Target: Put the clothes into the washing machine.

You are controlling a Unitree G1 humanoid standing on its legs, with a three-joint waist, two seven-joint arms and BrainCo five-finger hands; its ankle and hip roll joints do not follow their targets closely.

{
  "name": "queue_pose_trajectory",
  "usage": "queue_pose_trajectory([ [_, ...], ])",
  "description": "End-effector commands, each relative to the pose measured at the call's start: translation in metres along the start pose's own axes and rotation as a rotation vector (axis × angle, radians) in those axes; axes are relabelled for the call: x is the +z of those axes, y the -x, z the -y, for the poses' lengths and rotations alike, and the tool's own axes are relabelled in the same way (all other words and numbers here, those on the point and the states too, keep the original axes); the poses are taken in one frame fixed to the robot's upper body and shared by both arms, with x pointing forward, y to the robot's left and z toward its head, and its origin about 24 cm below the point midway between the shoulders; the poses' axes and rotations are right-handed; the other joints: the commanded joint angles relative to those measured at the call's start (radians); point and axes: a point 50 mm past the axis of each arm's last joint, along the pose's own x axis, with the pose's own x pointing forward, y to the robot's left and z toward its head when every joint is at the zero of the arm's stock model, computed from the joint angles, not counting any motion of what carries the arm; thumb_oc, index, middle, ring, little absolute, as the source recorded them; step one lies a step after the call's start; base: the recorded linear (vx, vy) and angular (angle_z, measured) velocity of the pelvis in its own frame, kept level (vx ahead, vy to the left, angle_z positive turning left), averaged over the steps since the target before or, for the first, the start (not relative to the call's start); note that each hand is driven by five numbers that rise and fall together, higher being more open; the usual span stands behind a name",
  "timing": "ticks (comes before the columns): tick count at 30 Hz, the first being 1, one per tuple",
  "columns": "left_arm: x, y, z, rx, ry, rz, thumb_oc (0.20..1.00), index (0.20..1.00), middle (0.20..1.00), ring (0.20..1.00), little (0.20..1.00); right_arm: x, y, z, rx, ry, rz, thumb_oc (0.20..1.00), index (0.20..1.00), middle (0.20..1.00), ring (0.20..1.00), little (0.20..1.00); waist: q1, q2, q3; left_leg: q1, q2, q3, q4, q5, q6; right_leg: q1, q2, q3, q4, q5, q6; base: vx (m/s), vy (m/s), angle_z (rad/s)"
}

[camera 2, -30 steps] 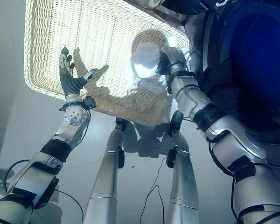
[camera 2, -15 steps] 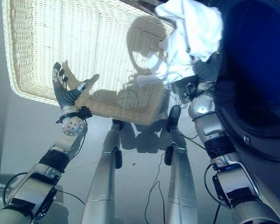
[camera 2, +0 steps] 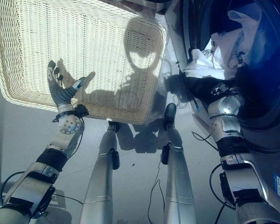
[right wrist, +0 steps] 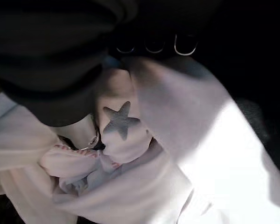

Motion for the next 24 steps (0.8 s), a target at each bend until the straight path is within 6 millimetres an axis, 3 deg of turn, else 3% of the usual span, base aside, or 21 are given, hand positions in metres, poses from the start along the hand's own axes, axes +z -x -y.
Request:
queue_pose_trajectory([
  [1, 0.016, -0.015, -0.006, 0.016, 0.039, 0.064, 1.000, 1.000, 1.000, 1.000, 1.000, 0.019, -0.024, 0.017, -0.030, -0.028, -0.069, 0.200, 0.200, 0.200, 0.200, 0.200, -0.001, 0.020, -0.022, -0.006, -0.046, -0.021, 0.058, -0.071, 0.041, 0.061, 0.031, -0.049, -0.044, 0.048, 0.079, 0.00, -0.097, 0.00],
  [2, 0.017, -0.018, -0.007, 0.006, 0.027, 0.067, 1.000, 1.000, 1.000, 1.000, 1.000, 0.016, -0.031, 0.021, -0.042, -0.034, -0.158, 0.200, 0.200, 0.200, 0.200, 0.200, 0.003, 0.020, -0.022, -0.006, -0.043, -0.023, 0.057, -0.069, 0.039, 0.061, 0.031, -0.053, -0.045, 0.049, 0.077, 0.00, -0.115, 0.01],
  [4, 0.020, -0.026, -0.015, -0.009, 0.001, 0.066, 1.000, 1.000, 1.000, 1.000, 1.000, 0.042, -0.055, 0.036, -0.115, -0.104, -0.196, 0.200, 0.200, 0.200, 0.200, 0.200, 0.011, 0.018, -0.022, -0.006, -0.038, -0.033, 0.070, -0.077, 0.037, 0.066, 0.029, -0.058, -0.043, 0.048, 0.074, 0.01, -0.116, 0.00],
  [5, 0.018, -0.027, -0.027, -0.010, -0.018, 0.070, 1.000, 1.000, 1.000, 1.000, 1.000, 0.066, -0.066, 0.052, -0.190, -0.133, -0.152, 0.200, 0.200, 0.200, 0.200, 0.200, 0.014, 0.010, -0.022, -0.005, -0.036, -0.043, 0.074, -0.082, 0.038, 0.072, 0.030, -0.063, -0.046, 0.050, 0.072, 0.01, -0.089, 0.00],
  [7, 0.016, -0.025, -0.036, -0.005, -0.027, 0.072, 1.000, 1.000, 1.000, 1.000, 1.000, 0.089, -0.073, 0.062, -0.242, -0.179, -0.075, 0.200, 0.200, 0.200, 0.200, 0.200, 0.014, 0.006, -0.022, -0.003, -0.031, -0.049, 0.071, -0.084, 0.040, 0.080, 0.035, -0.065, -0.052, 0.055, 0.072, -0.01, -0.079, -0.03],
  [8, 0.013, -0.020, -0.045, 0.003, -0.036, 0.072, 1.000, 1.000, 1.000, 1.000, 1.000, 0.112, -0.076, 0.070, -0.282, -0.214, 0.028, 0.200, 0.200, 0.200, 0.200, 0.200, 0.008, -0.003, -0.022, 0.004, -0.028, -0.051, 0.065, -0.084, 0.040, 0.091, 0.042, -0.067, -0.063, 0.061, 0.070, -0.03, -0.059, -0.06],
  [9, 0.012, -0.018, -0.050, 0.009, -0.040, 0.071, 1.000, 1.000, 1.000, 1.000, 1.000, 0.125, -0.075, 0.071, -0.298, -0.231, 0.073, 0.369, 0.369, 0.369, 0.369, 0.369, 0.002, -0.009, -0.022, 0.007, -0.028, -0.051, 0.062, -0.083, 0.042, 0.097, 0.048, -0.067, -0.068, 0.064, 0.069, -0.04, -0.034, -0.06],
  [10, 0.010, -0.014, -0.055, 0.013, -0.044, 0.067, 1.000, 1.000, 1.000, 1.000, 1.000, 0.137, -0.074, 0.072, -0.314, -0.238, 0.119, 0.743, 0.743, 0.743, 0.743, 0.743, -0.004, -0.017, -0.022, 0.014, -0.028, -0.049, 0.060, -0.083, 0.045, 0.105, 0.053, -0.066, -0.074, 0.068, 0.068, -0.04, 0.004, -0.04],
  [11, 0.007, -0.009, -0.061, 0.013, -0.054, 0.060, 1.000, 1.000, 1.000, 1.000, 1.000, 0.159, -0.072, 0.073, -0.327, -0.244, 0.216, 1.000, 1.000, 1.000, 1.000, 1.000, -0.013, -0.028, -0.022, 0.023, -0.025, -0.045, 0.058, -0.084, 0.048, 0.116, 0.058, -0.067, -0.075, 0.067, 0.067, -0.03, 0.012, -0.07],
  [18, 0.003, -0.011, -0.065, -0.019, -0.056, 0.024, 1.000, 1.000, 1.000, 1.000, 1.000, 0.187, -0.072, 0.083, -0.406, -0.240, 0.294, 1.000, 1.000, 1.000, 1.000, 1.000, -0.009, -0.045, -0.022, 0.049, -0.032, -0.048, 0.069, -0.093, 0.064, 0.143, 0.058, -0.066, -0.068, 0.054, 0.059, 0.00, 0.005, -0.02],
  [21, 0.005, -0.014, -0.060, -0.033, -0.051, 0.023, 1.000, 1.000, 1.000, 1.000, 1.000, 0.184, -0.073, 0.087, -0.461, -0.208, 0.303, 1.000, 1.000, 1.000, 1.000, 1.000, -0.002, -0.038, -0.022, 0.044, -0.039, -0.050, 0.077, -0.094, 0.065, 0.141, 0.053, -0.068, -0.067, 0.053, 0.057, 0.00, 0.000, 0.00],
  [23, 0.005, -0.016, -0.055, -0.039, -0.046, 0.019, 1.000, 1.000, 1.000, 1.000, 1.000, 0.172, -0.072, 0.081, -0.544, 0.012, 0.294, 1.000, 1.000, 1.000, 1.000, 1.000, 0.008, -0.025, -0.022, 0.040, -0.047, -0.053, 0.082, -0.095, 0.068, 0.137, 0.049, -0.069, -0.062, 0.049, 0.056, 0.00, 0.000, 0.00],
  [24, 0.006, -0.016, -0.052, -0.044, -0.045, 0.020, 1.000, 1.000, 1.000, 1.000, 1.000, 0.169, -0.071, 0.076, -0.573, 0.041, 0.293, 1.000, 1.000, 1.000, 1.000, 1.000, 0.012, -0.021, -0.022, 0.038, -0.051, -0.054, 0.085, -0.096, 0.070, 0.135, 0.048, -0.069, -0.062, 0.048, 0.056, 0.00, 0.000, 0.00],
])
